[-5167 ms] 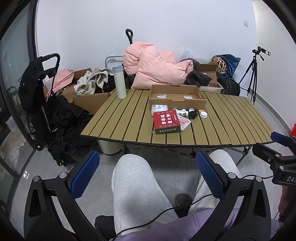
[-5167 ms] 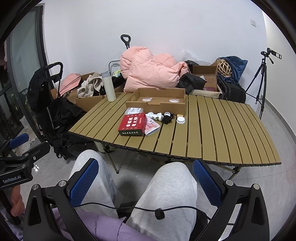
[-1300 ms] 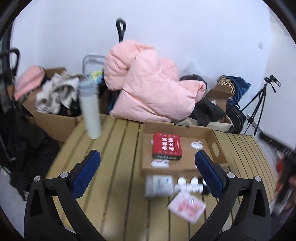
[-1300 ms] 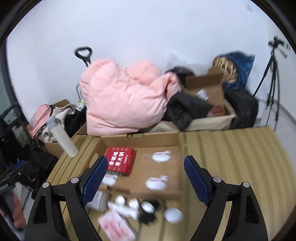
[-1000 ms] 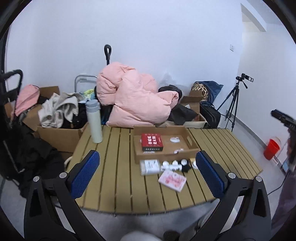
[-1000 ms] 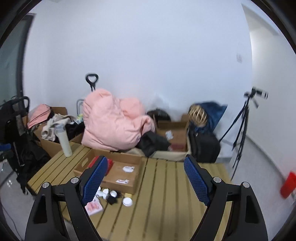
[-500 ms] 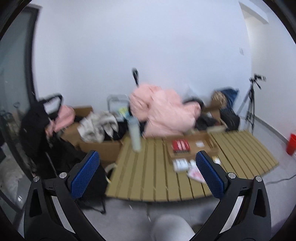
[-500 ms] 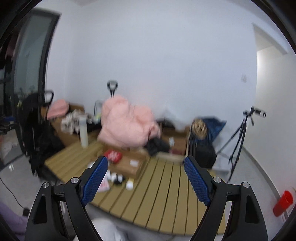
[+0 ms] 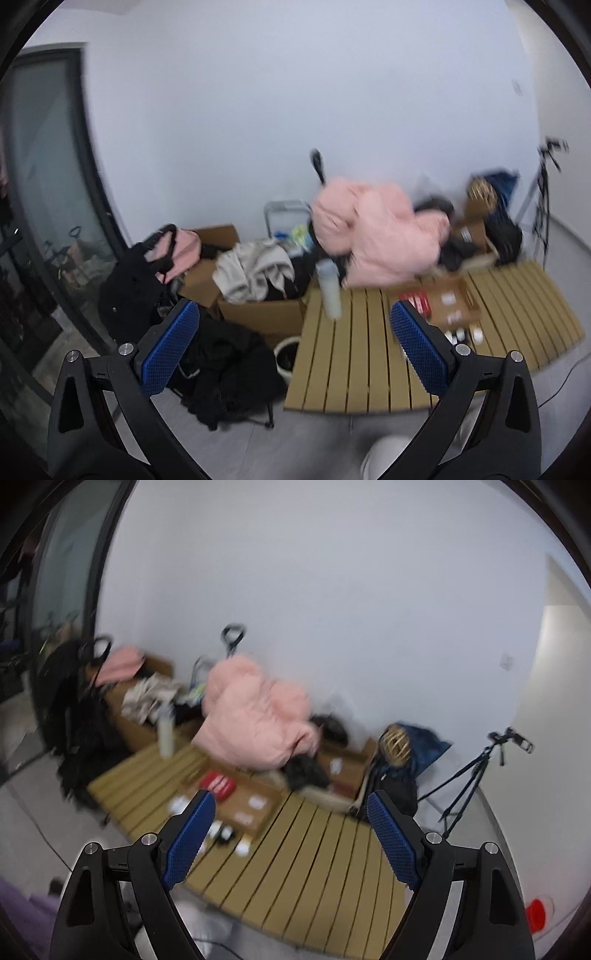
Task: Organize objects
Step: 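Withdraw the right gripper from the tray, then grasp the pink card pouch with the right gripper, then place the pink pouch in the tray beside the red box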
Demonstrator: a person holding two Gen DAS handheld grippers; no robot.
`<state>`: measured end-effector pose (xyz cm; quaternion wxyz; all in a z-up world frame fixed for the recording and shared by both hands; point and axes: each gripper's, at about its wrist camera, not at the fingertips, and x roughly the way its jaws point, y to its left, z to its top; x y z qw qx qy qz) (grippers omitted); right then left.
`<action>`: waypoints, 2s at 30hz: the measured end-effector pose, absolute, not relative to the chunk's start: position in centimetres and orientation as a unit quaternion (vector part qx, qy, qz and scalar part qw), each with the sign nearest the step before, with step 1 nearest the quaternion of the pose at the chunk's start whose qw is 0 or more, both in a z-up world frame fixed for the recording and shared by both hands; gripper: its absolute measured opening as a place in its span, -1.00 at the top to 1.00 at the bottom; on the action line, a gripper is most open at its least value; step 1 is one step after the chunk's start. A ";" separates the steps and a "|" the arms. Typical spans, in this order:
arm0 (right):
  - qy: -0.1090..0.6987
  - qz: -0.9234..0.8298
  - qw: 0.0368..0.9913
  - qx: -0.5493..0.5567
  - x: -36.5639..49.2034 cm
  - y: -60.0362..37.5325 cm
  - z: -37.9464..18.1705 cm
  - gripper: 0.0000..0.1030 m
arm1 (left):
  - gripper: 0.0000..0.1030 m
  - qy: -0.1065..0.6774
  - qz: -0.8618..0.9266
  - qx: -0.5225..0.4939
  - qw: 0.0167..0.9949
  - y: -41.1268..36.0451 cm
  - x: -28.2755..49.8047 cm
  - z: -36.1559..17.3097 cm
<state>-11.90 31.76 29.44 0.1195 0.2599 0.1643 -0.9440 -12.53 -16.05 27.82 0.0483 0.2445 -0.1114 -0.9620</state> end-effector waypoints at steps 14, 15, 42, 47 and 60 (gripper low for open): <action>0.101 -0.886 0.184 0.413 -21.2 26.5 1.6 -0.70 | -1.00 -0.099 -0.897 0.396 -0.168 -1.9 -26.4 -3.0; 0.086 -0.885 0.185 0.419 -22.0 26.1 -0.6 -0.70 | -1.00 -0.105 -0.892 0.400 -0.180 -0.7 -27.6 -4.9; -0.092 -0.858 0.114 0.492 -36.4 19.2 -21.0 0.42 | 0.00 0.013 -0.793 0.532 -0.298 5.7 -36.0 -20.4; -0.090 -0.860 0.120 0.488 -36.0 19.6 -21.0 0.43 | 0.19 -0.014 -0.815 0.523 -0.251 5.9 -36.4 -21.0; -0.104 -0.856 0.147 0.484 -35.8 20.3 -19.0 0.52 | 0.46 0.000 -0.842 0.489 -0.226 6.0 -34.4 -16.5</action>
